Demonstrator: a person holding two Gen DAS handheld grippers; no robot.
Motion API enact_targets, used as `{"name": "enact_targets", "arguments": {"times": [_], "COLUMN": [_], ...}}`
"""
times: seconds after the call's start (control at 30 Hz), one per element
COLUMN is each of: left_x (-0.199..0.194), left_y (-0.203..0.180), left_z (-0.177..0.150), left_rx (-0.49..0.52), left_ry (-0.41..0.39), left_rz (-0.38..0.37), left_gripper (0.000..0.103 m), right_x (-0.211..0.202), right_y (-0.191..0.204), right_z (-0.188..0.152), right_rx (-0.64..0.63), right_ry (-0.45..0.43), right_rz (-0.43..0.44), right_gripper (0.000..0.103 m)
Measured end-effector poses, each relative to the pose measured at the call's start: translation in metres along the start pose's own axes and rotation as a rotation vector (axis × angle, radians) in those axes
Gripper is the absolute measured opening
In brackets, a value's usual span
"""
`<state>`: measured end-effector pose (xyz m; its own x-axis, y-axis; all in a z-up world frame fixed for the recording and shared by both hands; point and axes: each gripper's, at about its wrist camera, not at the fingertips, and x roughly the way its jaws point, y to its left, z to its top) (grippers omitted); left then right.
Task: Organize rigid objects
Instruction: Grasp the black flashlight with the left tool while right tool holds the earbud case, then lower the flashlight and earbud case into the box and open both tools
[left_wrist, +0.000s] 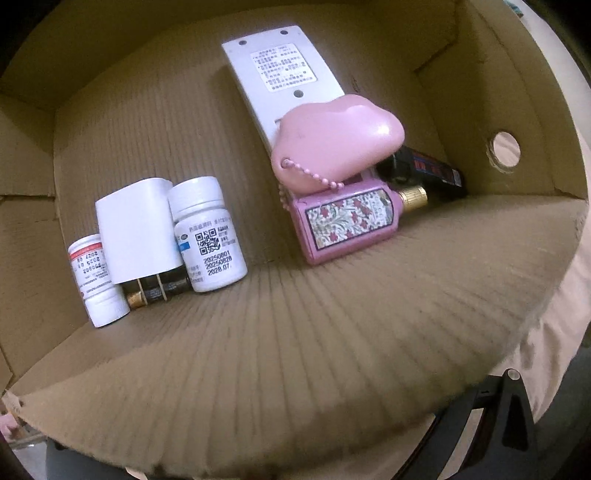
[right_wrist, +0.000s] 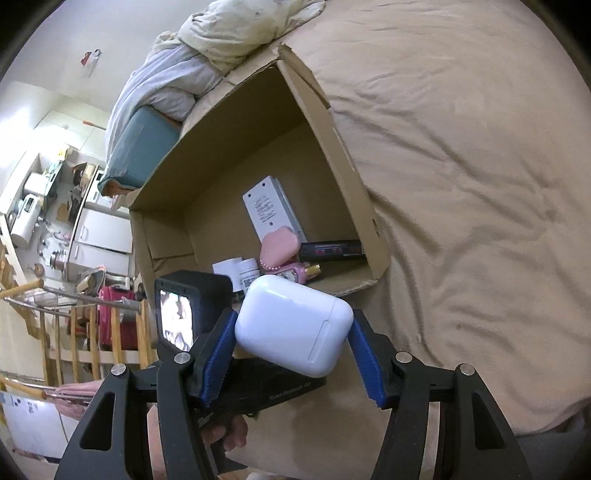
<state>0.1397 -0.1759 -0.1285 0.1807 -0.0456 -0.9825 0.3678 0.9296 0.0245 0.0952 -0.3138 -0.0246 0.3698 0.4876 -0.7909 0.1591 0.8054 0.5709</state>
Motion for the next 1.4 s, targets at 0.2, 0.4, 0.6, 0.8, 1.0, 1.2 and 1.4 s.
{"name": "enact_targets", "arguments": {"times": [0.2, 0.4, 0.6, 0.8, 1.0, 1.2, 1.4], "left_x": [-0.006, -0.013, -0.02, -0.028, -0.037, -0.044, -0.051], "left_y": [0.002, 0.008, 0.018, 0.034, 0.057, 0.077, 0.106], "left_z": [-0.001, -0.016, -0.045, -0.083, -0.118, -0.141, -0.17], "left_rx": [-0.001, -0.032, -0.064, -0.103, -0.18, -0.251, -0.342], "left_ry": [-0.006, 0.023, 0.059, 0.101, 0.115, 0.138, 0.143], "left_rz": [0.01, 0.034, 0.055, 0.052, 0.036, 0.034, 0.009], "left_gripper": [0.085, 0.085, 0.085, 0.086, 0.085, 0.085, 0.085], "right_x": [0.001, -0.001, 0.001, 0.003, 0.008, 0.01, 0.011], "right_y": [0.005, 0.006, 0.008, 0.011, 0.014, 0.012, 0.012], "right_z": [0.0, 0.0, -0.001, -0.004, -0.009, -0.012, -0.016], "right_rx": [-0.018, -0.022, -0.038, -0.056, -0.08, -0.09, -0.104], "right_ry": [0.005, 0.005, 0.011, 0.025, 0.046, 0.054, 0.059], "right_rz": [0.012, 0.016, 0.006, -0.004, -0.019, -0.048, -0.073], "right_gripper": [0.064, 0.064, 0.064, 0.064, 0.064, 0.064, 0.064]}}
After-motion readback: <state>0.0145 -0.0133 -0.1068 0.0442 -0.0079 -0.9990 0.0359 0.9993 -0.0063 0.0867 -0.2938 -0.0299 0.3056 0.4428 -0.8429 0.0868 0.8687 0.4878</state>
